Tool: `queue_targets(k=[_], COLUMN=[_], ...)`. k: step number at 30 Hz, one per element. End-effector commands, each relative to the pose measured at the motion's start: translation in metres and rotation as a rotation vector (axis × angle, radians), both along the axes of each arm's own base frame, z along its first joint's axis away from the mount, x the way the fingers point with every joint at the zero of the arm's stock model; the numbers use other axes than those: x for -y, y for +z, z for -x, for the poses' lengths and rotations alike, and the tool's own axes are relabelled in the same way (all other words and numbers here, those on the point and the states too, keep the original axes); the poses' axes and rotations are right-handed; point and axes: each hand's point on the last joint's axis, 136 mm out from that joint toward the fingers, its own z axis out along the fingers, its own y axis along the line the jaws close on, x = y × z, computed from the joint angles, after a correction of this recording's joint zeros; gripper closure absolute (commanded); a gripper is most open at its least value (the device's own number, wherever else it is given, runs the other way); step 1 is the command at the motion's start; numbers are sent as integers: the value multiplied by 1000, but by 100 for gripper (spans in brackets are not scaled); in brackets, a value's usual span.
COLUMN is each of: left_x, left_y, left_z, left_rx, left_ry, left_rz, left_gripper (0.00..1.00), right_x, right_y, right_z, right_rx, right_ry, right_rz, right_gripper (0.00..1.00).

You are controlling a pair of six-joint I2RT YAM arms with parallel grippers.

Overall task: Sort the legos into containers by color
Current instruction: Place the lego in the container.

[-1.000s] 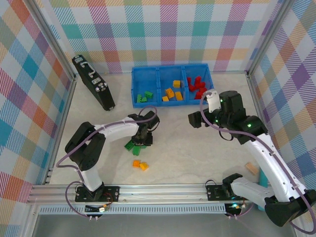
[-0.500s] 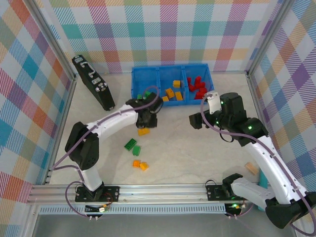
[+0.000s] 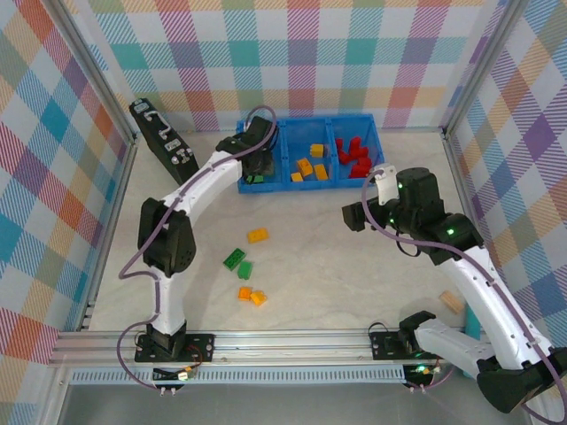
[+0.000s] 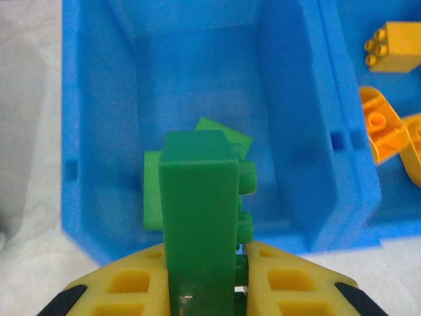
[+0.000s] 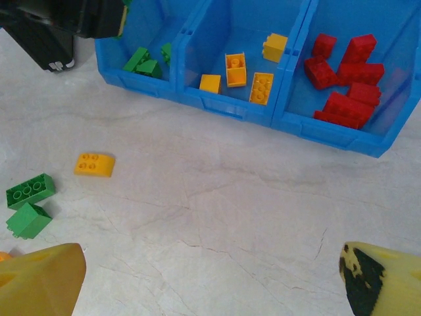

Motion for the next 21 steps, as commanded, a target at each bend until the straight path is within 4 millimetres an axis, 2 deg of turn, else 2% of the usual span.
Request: queue_targets(k=[1,5,7,13,15,18,21], left_x=[-2,-3,-2,-3,-1,-4,-17], left_y=[0,-22,-27,-12,2,13,-3], left_z=[-31,-48,-52,-46,-35,-5,45], left_rx=[60,28,20,25,30,40,-3], left_ry=[6,5,-9,-86,-158,-291,-467], left_rz=[28,11,-6,-59,-63,-118,-243], left_gripper=[74,68,63,52,52,51,48], right_x=[2,2,3,1,0,0,-2], right_y=[-4,-5,-5,-8,-9,-9,-7], right_z=[-2,-2,-2,-4,-5,-6,-8], right_rx=[-14,-18,-17,-24,-29,-19,-7], right_ry=[-26,-35,-38,-31,-30,-27,-16], right_rz=[-12,-17,-15,-13,-12,-11,-12], right_gripper=[1,1,1,1,1,1,1])
